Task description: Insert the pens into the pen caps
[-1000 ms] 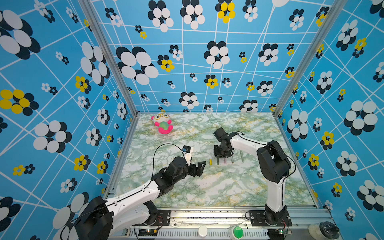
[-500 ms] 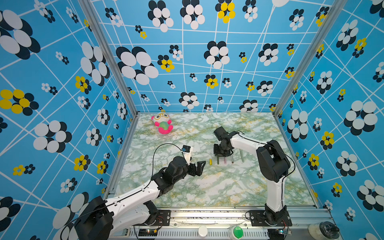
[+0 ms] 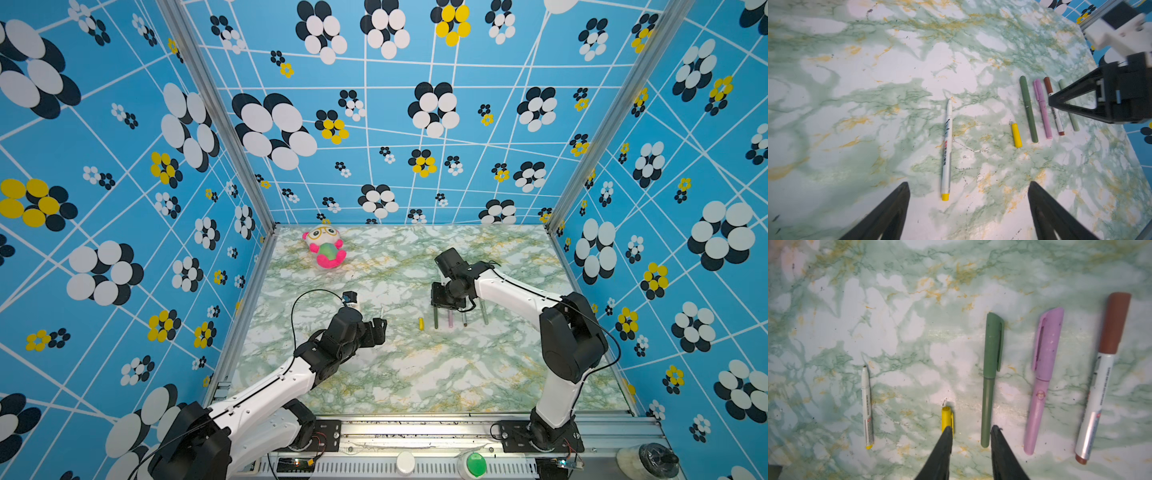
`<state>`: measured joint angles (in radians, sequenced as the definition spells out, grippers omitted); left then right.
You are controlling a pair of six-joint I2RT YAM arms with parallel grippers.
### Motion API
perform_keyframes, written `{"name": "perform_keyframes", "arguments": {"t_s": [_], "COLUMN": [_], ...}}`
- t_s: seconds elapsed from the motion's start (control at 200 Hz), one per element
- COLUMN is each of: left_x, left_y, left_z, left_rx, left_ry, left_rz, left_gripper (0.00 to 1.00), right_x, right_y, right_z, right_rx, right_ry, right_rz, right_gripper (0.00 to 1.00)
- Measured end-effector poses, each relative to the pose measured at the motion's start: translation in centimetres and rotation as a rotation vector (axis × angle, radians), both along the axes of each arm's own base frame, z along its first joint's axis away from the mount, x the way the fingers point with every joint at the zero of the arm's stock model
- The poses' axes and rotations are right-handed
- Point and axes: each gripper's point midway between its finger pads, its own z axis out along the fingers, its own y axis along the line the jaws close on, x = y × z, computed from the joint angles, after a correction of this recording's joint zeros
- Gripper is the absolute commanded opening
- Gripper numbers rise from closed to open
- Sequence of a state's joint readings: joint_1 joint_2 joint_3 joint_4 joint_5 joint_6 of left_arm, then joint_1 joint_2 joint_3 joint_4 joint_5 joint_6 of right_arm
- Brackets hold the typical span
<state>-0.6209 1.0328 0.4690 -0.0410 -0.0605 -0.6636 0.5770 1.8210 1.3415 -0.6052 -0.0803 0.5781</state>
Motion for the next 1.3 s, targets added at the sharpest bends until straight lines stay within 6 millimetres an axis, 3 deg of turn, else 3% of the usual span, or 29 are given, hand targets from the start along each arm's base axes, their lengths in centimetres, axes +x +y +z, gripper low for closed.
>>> {"name": "perform_keyframes", "arguments": {"t_s": [0.1,0.29,0.545,0.885,1.045,1.065,1.299], "left_x": [-0.4,-0.4,1.1,2.0,2.0,2.0,1.7], "left_y": [0.1,0.0,-1.7,-2.3,-2.0,-1.9,-1.8], "left_z": [-1.3,-2.9,-3.5,-5.8,-6.8,-6.9,-8.4], "left_rx": [0.027,0.109,0.263,0.478,0.522,0.526,0.558], "left_ry": [0.071,0.185,0.252,0.334,0.364,0.369,0.404], "left_rz": [0.006,0.003,-0.059,-0.111,-0.115,-0.116,-0.128], "left_gripper": [0.79,0.70,0.62,0.48,0.44,0.40,0.30], "right_x": [-1.0,-3.7,-5.0,-4.5,-4.3,-4.3,-4.1], "right_y": [1.4,3.3,2.9,3.0,3.2,3.2,3.0], "right_z": [0.4,-0.7,-1.9,-0.3,-0.1,-0.1,0.1], "right_rx": [0.007,-0.019,-0.049,-0.031,-0.023,-0.023,-0.030], "right_ry": [-0.019,-0.008,0.006,-0.058,-0.072,-0.072,-0.081], "right_rz": [0.059,0.189,0.250,0.259,0.258,0.258,0.253], "right_gripper": [0.37,0.39,0.39,0.39,0.39,0.39,0.39]}}
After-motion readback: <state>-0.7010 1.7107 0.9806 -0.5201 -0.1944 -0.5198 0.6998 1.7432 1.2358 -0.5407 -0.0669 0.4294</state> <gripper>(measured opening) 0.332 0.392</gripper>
